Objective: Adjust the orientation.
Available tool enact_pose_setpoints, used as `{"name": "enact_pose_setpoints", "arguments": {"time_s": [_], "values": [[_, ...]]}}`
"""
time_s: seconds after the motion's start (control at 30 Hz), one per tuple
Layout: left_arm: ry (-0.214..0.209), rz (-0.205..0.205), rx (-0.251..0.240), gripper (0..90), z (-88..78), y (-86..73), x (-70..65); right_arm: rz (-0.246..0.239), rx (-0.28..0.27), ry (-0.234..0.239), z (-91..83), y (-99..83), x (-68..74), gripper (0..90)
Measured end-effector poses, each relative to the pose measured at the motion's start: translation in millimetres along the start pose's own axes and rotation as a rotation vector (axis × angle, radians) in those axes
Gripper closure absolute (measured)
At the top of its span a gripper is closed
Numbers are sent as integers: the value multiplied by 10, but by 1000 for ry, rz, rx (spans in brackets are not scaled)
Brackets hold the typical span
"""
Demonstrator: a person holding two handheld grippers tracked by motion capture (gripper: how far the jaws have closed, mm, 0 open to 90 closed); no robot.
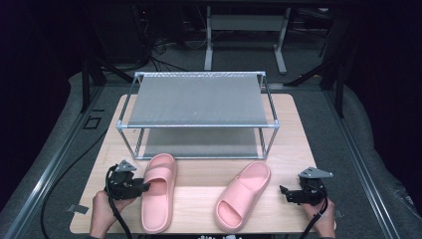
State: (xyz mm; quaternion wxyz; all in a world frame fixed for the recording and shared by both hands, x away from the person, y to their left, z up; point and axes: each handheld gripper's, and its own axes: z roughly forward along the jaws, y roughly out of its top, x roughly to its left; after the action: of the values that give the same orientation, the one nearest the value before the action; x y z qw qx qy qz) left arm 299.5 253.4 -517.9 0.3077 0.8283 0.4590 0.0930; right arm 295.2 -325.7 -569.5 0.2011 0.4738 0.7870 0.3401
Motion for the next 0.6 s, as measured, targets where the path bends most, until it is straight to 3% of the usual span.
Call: {"name": "enact_pose_setpoints", "arguments": {"time_s": [0.03, 0.4, 0.6], "values": [[-9, -17, 5, 654, 4, 8, 43, 0, 0, 0, 0, 0, 0, 94], [11, -21, 85, 715, 67, 90, 154, 1, -1, 0, 0, -1, 0, 94], [47, 13, 111, 759, 72, 141, 142, 1, -1, 0, 0, -1, 0, 94]]}}
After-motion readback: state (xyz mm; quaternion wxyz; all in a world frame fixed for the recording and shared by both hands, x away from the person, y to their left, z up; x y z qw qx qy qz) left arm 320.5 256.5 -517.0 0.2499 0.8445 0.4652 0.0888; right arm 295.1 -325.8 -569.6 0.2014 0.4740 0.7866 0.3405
